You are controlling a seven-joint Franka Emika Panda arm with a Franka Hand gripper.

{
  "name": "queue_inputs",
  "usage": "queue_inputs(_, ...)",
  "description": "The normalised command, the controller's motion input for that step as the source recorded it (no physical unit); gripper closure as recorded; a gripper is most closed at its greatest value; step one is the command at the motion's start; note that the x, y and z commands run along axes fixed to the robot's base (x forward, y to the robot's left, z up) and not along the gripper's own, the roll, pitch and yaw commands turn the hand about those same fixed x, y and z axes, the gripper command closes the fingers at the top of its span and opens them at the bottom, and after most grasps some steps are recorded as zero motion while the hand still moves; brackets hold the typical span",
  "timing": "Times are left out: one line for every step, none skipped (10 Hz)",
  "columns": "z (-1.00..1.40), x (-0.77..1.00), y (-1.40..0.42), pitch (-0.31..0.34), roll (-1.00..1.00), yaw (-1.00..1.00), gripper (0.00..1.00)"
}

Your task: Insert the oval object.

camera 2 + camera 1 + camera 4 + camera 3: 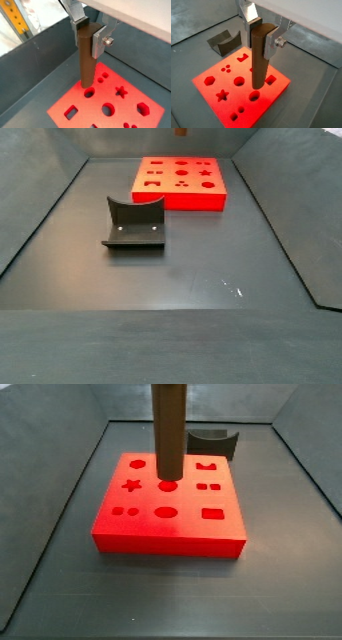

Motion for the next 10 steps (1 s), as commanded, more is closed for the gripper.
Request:
queue_inputs(-0.47, 0.27, 0.00, 0.036, 0.07, -0.17, 1.00)
queue_inputs(-0.58, 0.18, 0.00, 0.000, 0.00, -0.19, 1.00)
queue_inputs(-0.60, 0.10, 0.00, 0.000, 0.00, -0.17, 1.00)
queue_inputs(-0.44, 0.00, 0.00, 0.000, 0.00, 0.00, 1.00)
queue_inputs(0.00, 0.05, 0.00, 0.000, 0.00, 0.00, 1.00)
queue_inputs(-0.06, -0.01, 0.27, -0.069, -0.35, -0.01, 1.00)
queue_inputs(-0.15, -0.01, 0.27, -0.067, -0.38, -0.01, 1.00)
queue_inputs(0.00, 0.00, 0.00, 0.000, -0.03, 0.00, 1.00)
queue_inputs(-0.05, 0.00, 0.00, 0.000, 0.00, 0.00, 1.00)
queue_inputs(0.00, -0.17, -0.07, 0.000, 0.13, -0.12, 1.00)
